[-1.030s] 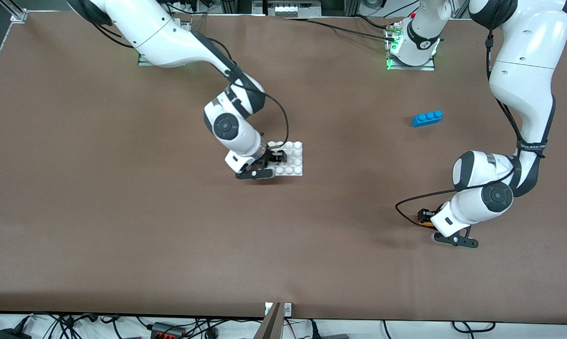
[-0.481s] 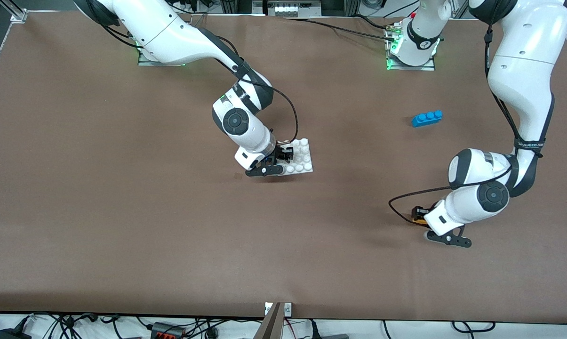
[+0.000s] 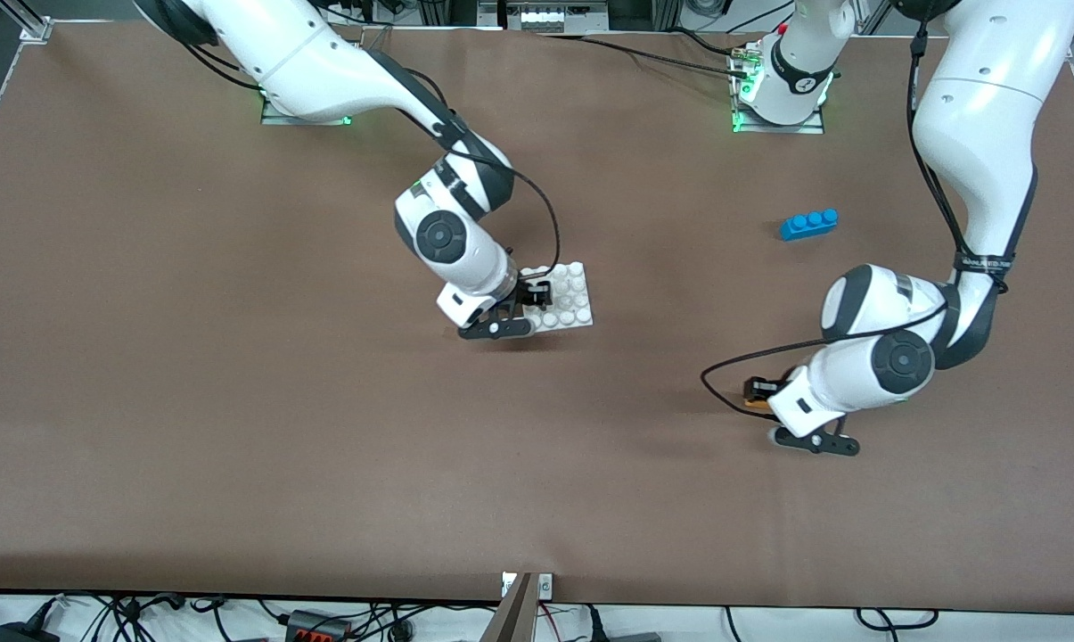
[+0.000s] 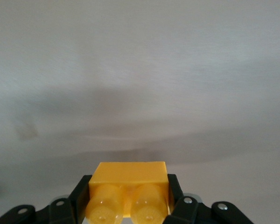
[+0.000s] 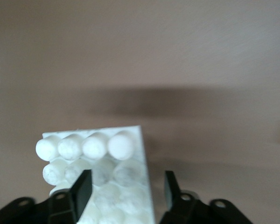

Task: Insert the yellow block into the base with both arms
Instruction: 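Slide the white plate with the right gripper while the left gripper lifts the block, then carry the yellow block over the plate while the right gripper withdraws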

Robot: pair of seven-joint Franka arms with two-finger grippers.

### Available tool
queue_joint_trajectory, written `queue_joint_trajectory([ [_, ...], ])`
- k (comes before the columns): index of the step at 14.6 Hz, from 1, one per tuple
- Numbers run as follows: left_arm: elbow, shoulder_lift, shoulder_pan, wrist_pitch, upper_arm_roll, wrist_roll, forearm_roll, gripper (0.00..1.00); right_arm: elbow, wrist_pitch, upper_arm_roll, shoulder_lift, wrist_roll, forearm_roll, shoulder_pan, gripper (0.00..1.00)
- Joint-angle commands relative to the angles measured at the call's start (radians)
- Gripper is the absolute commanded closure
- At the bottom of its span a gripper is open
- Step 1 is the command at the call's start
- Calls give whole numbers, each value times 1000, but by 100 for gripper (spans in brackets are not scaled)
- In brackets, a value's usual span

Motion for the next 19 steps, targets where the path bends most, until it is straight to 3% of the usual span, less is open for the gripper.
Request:
queue_joint_trajectory([
  [1,-14,-27,10,-36,-72,-144,16,41,12,-212,10,-130,-15,3,-86,0],
  [5,-19,-24,7,-82,-190,-393,16,40,15,-475,5,-305,-122,-6,-224,0],
  [8,-34,-5,-31,-73,-265,-627,19,40,28,-642,4,-414,-332,-12,-385,0],
  [11,-34,-2,-151,-69,-264,-756,30,40,73,-749,4,-475,-502,-32,-511,0],
  [15,-42,21,-261,-16,-250,-873,69,39,216,-930,-7,-497,-622,-118,-587,0],
  [16,-48,21,-286,-7,-250,-899,95,40,227,-946,-46,-532,-631,-121,-569,0],
  [17,-62,22,-301,14,-252,-973,131,39,192,-958,-118,-582,-625,-115,-521,0],
  [18,-89,22,-306,42,-252,-1029,161,39,128,-945,-236,-636,-621,-98,-453,0],
  [19,-117,21,-308,78,-252,-1061,192,40,82,-931,-293,-668,-625,-80,-415,0],
])
